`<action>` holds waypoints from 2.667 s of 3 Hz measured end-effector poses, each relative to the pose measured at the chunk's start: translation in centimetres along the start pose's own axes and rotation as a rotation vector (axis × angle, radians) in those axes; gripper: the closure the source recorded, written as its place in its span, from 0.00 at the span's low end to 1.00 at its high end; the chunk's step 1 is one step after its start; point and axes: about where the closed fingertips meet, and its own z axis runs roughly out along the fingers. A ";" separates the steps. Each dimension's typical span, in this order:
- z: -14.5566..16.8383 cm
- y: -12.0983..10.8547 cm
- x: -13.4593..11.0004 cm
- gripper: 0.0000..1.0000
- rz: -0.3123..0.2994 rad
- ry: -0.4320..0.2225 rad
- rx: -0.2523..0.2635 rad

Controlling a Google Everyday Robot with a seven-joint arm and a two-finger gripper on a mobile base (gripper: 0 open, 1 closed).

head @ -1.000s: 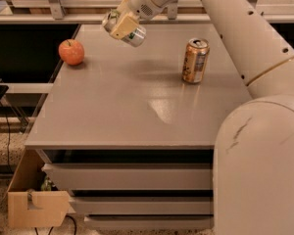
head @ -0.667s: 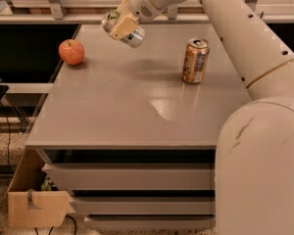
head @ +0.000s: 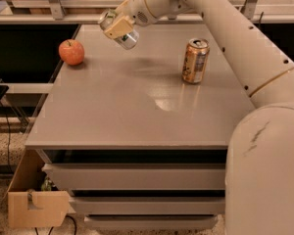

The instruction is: Place 7up can upright

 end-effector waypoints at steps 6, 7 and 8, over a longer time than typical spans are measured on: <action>0.6 -0.7 0.9 1.00 0.209 -0.117 0.210; 0.7 0.0 0.3 1.00 0.206 -0.142 0.217; 0.4 1.0 -0.3 1.00 0.213 -0.166 0.216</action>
Offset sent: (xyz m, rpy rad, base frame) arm 0.0209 -0.0087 -0.0065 0.1789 0.0521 -0.1312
